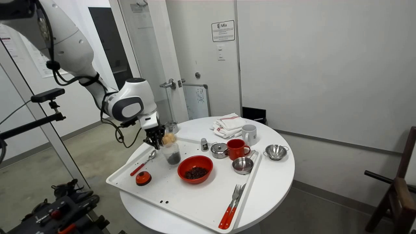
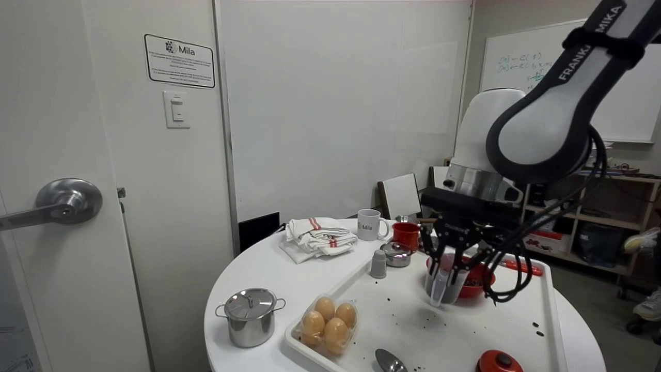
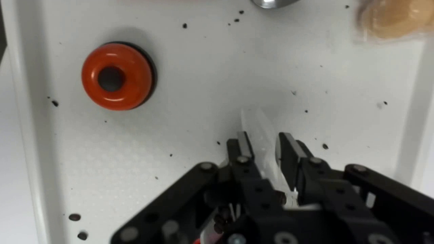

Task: Pour some of the things in the jug into the red bowl

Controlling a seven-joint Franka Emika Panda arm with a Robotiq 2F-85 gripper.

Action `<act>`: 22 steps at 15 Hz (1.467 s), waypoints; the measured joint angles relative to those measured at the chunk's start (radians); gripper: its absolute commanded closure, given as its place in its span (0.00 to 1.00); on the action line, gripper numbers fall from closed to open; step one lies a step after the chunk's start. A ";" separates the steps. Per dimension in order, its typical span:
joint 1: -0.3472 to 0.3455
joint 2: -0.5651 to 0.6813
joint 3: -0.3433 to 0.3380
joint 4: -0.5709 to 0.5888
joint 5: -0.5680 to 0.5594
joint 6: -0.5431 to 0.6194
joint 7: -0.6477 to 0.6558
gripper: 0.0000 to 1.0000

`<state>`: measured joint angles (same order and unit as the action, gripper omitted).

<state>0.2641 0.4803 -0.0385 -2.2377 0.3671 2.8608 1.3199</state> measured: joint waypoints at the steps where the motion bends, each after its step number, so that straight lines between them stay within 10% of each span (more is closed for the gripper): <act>1: -0.022 -0.020 0.005 0.004 0.007 -0.006 0.000 0.90; 9: -0.268 -0.170 0.138 0.064 0.302 -0.179 -0.152 0.90; 22: -0.380 -0.111 0.033 0.071 0.586 -0.517 -0.534 0.90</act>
<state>-0.1159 0.3696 -0.0056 -2.1663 0.9531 2.3442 0.7856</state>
